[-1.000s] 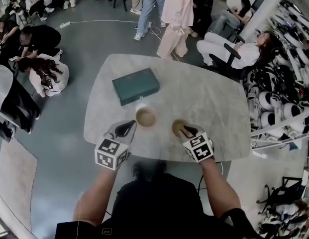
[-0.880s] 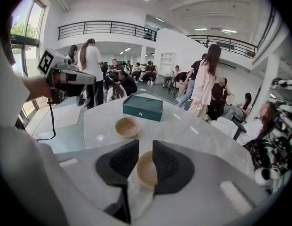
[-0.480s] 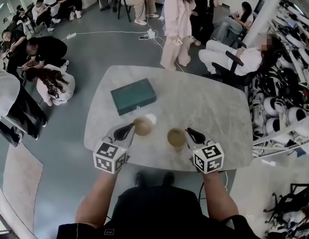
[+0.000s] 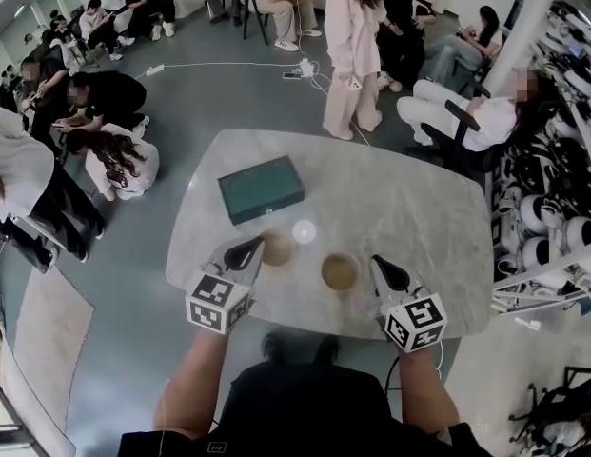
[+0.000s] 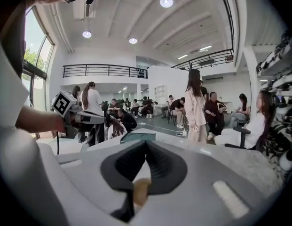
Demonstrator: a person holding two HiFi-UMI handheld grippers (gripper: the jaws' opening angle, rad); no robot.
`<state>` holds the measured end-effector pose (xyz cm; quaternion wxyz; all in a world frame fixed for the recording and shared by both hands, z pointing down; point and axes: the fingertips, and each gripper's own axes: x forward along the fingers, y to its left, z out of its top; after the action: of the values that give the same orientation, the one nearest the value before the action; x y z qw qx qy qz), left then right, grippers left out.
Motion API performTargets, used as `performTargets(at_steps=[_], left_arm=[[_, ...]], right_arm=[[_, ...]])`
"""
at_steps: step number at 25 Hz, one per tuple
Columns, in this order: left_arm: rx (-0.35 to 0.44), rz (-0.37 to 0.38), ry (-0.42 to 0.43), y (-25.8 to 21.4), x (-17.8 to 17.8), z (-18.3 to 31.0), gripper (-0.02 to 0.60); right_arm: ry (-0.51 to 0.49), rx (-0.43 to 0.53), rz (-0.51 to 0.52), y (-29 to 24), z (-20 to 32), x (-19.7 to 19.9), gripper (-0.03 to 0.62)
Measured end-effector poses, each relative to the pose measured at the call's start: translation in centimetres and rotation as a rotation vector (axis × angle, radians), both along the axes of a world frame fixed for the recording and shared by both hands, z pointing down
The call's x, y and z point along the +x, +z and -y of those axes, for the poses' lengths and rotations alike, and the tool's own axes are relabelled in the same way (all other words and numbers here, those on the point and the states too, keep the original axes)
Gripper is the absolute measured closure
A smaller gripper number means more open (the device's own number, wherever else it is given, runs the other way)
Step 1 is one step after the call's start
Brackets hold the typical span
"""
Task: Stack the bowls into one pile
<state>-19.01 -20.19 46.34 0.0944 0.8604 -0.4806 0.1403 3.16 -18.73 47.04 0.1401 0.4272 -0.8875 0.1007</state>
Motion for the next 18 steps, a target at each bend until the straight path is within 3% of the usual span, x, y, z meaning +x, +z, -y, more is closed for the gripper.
performTargets(at_steps=[5, 8, 18], left_arm=[[-0.043, 0.078, 0.049, 2.4, 0.6, 0.1, 0.563], [-0.068, 0.135, 0.081, 4.8, 0.7, 0.2, 0.467], [-0.22, 0.364, 0.26, 13.8, 0.6, 0.5, 0.43]], right_arm=[[0.007, -0.023, 0.012, 0.3, 0.4, 0.4, 0.589], [0.013, -0.031, 0.011, 0.8, 0.5, 0.3, 0.589], [0.037, -0.08, 0.005, 2.5, 1.2, 0.0, 0.589]])
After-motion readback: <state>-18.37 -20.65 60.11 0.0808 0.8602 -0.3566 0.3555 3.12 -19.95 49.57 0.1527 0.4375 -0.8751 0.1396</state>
